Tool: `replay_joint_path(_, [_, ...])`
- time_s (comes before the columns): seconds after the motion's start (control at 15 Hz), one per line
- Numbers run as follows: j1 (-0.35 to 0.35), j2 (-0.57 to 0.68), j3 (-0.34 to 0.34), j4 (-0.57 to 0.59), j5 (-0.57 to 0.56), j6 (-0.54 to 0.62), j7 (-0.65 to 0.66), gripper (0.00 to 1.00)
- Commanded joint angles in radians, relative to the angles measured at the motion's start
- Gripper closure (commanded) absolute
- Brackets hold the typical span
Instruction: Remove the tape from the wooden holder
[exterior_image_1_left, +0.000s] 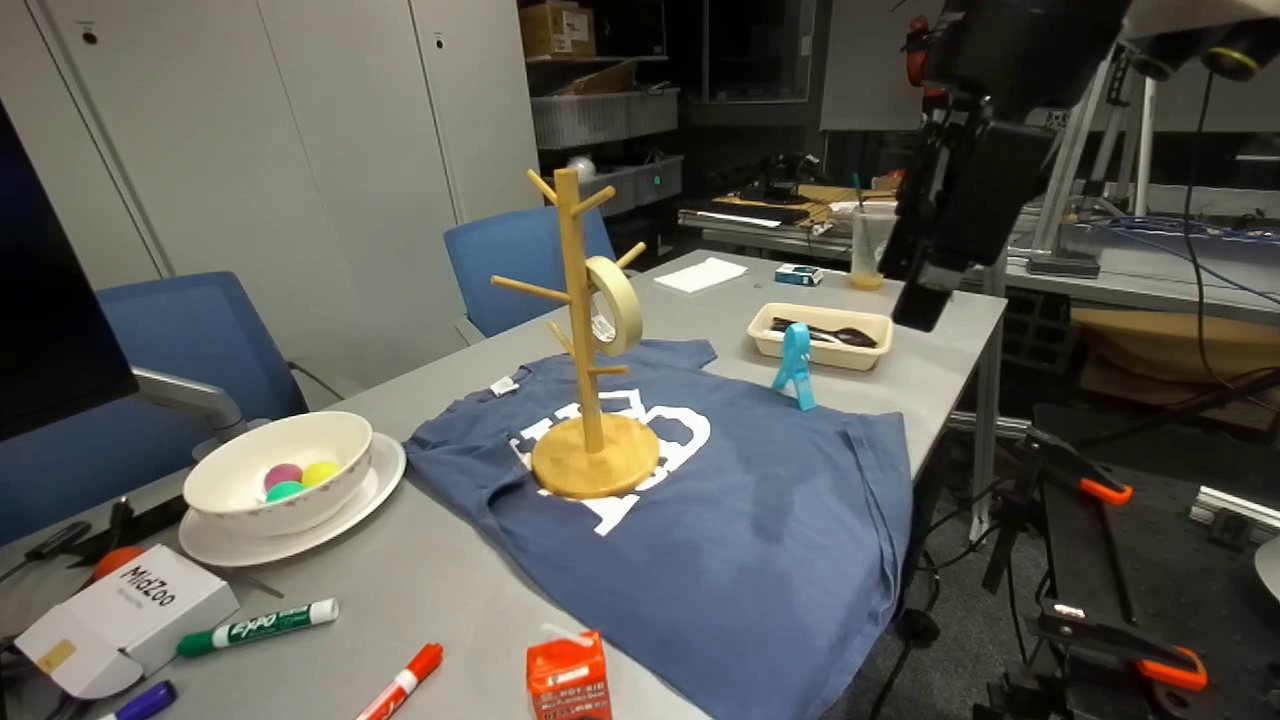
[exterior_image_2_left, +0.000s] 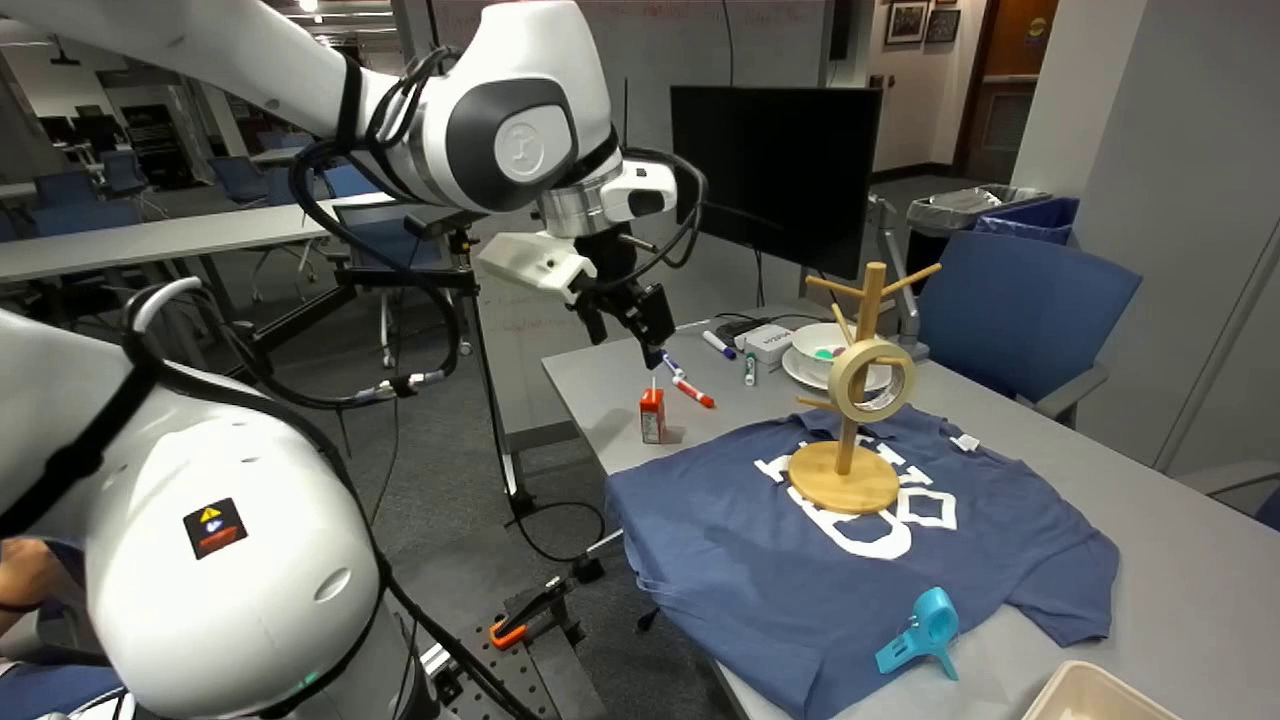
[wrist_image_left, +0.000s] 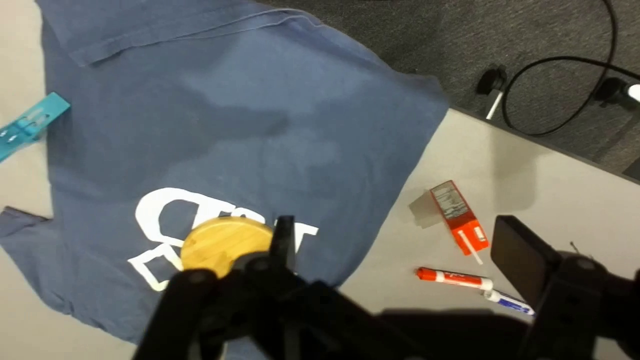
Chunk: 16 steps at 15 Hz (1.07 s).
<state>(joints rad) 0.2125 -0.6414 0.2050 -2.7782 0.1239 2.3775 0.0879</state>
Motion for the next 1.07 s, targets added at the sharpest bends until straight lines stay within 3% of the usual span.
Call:
replay_joint_path(0.0, [-0.086, 0.044, -0.020, 0.002, -0.113, 0.055, -0.018, 0.00])
replay_joint_path(0.47, [-0.232, 0.228, -0.017, 0.058, -0.330, 0.288, 0.010, 0.00])
replay_joint_path(0.8, [-0.310, 0.383, 0.005, 0.109, -0.427, 0.468, 0.073, 0.00])
replay_joint_path(0.93, [-0.320, 0.419, 0.013, 0.129, -0.451, 0.495, 0.107, 0.00])
replay_joint_path(1.0, [-0.283, 0.362, -0.023, 0.087, -0.413, 0.463, 0.058, 0.00])
